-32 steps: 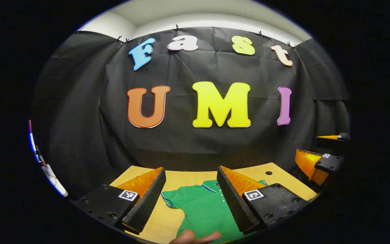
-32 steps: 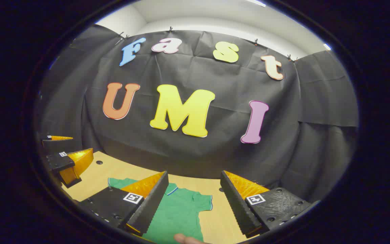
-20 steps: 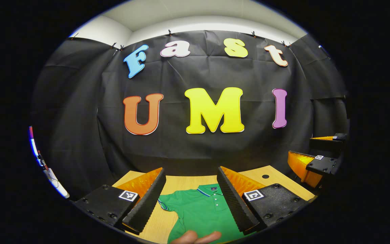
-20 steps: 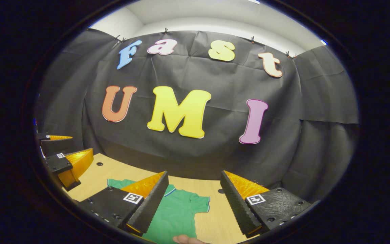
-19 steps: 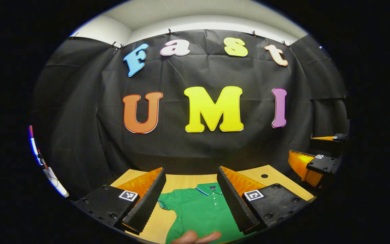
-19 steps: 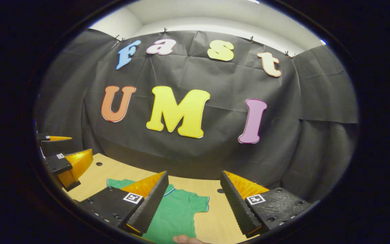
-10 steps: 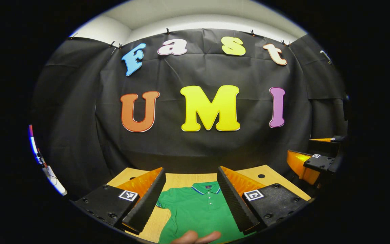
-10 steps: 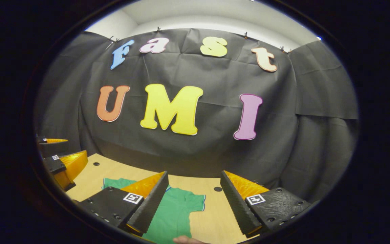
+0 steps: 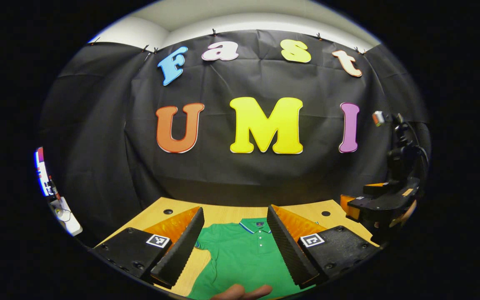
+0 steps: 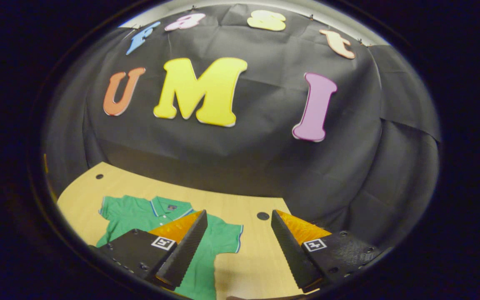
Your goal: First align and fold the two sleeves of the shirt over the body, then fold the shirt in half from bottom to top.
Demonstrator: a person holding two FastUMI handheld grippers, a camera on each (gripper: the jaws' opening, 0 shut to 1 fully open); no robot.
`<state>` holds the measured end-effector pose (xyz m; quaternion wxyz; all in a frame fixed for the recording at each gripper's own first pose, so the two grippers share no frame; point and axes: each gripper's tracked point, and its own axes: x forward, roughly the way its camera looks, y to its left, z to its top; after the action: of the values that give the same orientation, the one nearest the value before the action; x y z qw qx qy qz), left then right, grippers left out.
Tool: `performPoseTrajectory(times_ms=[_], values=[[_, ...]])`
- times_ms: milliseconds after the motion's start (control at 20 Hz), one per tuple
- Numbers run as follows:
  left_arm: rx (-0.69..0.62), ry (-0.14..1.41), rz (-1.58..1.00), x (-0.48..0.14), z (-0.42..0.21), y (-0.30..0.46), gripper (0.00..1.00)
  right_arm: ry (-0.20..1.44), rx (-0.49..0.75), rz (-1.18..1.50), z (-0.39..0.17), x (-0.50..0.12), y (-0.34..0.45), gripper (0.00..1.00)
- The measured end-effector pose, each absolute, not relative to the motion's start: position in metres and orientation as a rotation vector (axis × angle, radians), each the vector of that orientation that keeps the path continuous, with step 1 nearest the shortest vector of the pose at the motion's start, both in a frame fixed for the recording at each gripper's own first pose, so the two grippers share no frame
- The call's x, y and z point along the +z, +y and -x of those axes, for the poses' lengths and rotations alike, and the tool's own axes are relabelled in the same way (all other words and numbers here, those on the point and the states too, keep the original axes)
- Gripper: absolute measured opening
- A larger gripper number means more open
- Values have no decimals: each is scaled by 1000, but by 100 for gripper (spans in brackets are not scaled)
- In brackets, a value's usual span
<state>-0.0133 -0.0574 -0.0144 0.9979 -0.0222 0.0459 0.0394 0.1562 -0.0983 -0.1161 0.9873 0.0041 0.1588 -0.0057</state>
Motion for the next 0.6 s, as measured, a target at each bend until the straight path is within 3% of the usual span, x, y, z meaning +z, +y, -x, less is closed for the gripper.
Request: performPoseTrajectory(times_ms=[550, 600], values=[[210, 152, -45, -15, 27, -65, 98, 755, 16, -57, -272, -317, -120, 91], [223, 154, -45, -15, 27, -65, 98, 785, 39, -80, -275, -326, -115, 86]])
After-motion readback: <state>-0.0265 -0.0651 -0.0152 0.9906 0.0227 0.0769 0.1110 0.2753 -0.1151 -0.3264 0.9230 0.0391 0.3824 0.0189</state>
